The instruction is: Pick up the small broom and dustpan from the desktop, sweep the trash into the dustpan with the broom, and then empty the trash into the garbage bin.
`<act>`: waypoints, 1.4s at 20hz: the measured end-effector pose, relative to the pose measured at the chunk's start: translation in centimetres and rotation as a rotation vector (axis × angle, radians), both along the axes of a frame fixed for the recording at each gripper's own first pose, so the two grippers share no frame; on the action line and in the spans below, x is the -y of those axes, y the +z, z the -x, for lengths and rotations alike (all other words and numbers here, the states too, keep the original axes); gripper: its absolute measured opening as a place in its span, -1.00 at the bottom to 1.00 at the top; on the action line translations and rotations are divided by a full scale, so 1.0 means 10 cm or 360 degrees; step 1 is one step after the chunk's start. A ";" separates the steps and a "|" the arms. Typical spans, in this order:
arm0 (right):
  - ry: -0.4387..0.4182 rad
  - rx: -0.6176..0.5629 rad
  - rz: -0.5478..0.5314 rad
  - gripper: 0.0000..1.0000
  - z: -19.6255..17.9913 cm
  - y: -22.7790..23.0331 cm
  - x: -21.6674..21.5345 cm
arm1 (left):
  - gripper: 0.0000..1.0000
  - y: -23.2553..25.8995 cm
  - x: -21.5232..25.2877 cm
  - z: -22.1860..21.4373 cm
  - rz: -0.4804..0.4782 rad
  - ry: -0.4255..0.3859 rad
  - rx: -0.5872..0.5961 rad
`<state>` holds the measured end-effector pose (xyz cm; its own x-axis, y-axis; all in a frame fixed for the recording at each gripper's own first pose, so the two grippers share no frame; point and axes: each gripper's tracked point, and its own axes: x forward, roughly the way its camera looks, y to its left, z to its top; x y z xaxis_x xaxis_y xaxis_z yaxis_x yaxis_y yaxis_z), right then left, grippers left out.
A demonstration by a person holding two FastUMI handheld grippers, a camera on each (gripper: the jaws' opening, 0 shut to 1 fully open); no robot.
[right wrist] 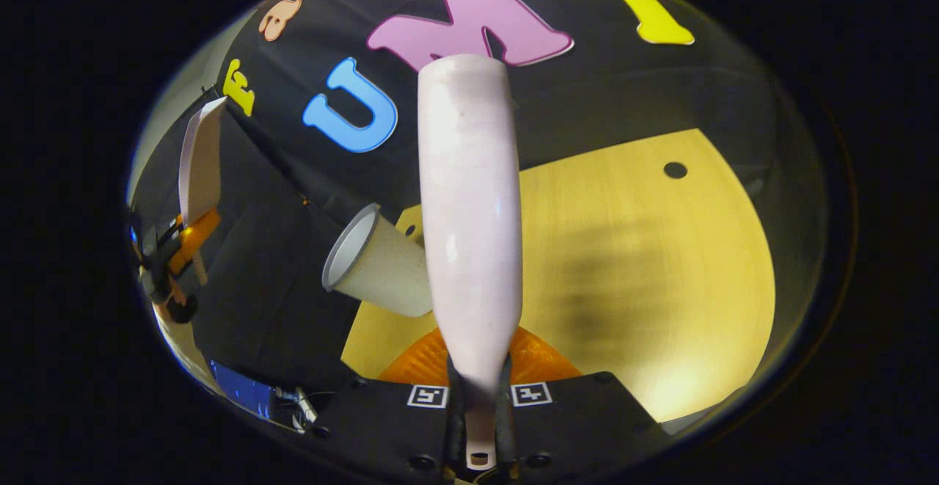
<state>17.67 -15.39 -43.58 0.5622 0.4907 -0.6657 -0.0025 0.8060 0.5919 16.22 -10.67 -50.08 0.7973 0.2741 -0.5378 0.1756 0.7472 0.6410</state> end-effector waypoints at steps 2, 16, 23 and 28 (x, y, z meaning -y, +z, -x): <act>-0.0125 0.0025 0.0054 -0.67 -0.10 0.17 0.17 | -0.54 -0.32 0.42 0.18 0.0296 -0.0028 -0.0050; 0.0165 -0.0898 0.0520 -0.66 1.00 -1.85 -0.13 | -0.53 -3.83 1.11 0.85 0.1101 0.0783 -0.1287; 0.0277 -0.1149 0.0754 -0.66 0.97 -2.31 -0.20 | -0.52 -4.37 0.88 1.00 0.0897 0.0956 -0.1406; 0.0317 -0.1238 0.0794 -0.66 0.86 -2.40 -0.31 | -0.51 -4.42 0.83 1.05 0.0821 0.0939 -0.1449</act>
